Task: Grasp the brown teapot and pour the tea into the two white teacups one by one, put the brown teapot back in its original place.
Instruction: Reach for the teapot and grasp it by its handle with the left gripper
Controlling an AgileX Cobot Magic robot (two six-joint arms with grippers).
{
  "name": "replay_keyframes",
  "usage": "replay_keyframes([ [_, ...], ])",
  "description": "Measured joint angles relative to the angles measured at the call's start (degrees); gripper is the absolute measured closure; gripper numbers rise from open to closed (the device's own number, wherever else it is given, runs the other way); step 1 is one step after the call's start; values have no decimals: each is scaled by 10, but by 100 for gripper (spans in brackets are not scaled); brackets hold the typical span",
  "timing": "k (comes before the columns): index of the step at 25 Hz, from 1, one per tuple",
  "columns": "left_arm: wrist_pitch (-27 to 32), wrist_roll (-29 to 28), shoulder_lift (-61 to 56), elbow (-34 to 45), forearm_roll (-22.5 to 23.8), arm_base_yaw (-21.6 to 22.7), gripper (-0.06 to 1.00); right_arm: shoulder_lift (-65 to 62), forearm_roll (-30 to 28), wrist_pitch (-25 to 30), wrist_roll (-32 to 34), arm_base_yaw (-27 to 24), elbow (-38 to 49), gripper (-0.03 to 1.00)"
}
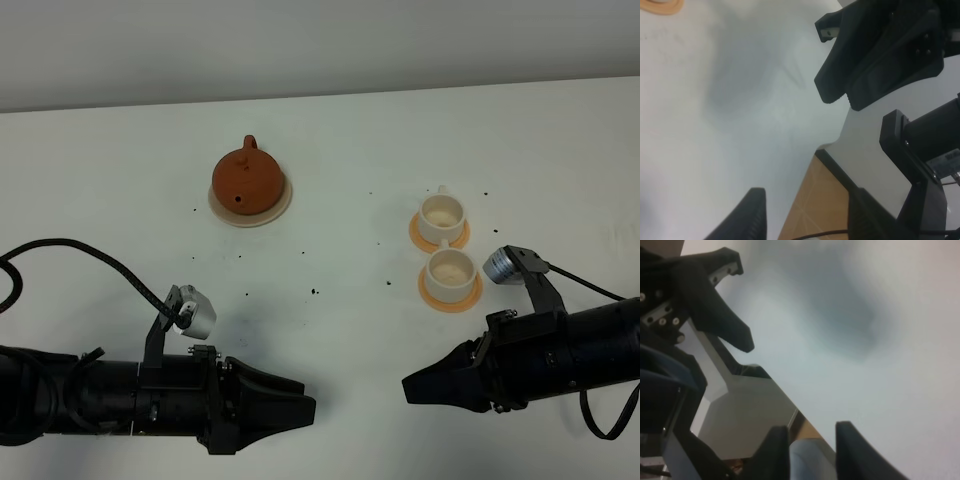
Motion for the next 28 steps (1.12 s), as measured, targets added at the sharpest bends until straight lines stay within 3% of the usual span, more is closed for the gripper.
replay_keyframes([
  [13, 0, -5, 0, 0, -1, 0, 55, 0, -1, 0, 0, 0, 0, 72],
  [18, 0, -7, -3, 0, -1, 0, 55, -24, -13, -33, 7, 0, 0, 72],
  [24, -22, -41, -50, -9, -1, 1, 55, -101, -72, -114, 87, 0, 1, 72],
  [28, -78, -109, -94, -44, 0, 1, 55, -186, -165, -160, 194, 0, -1, 72],
])
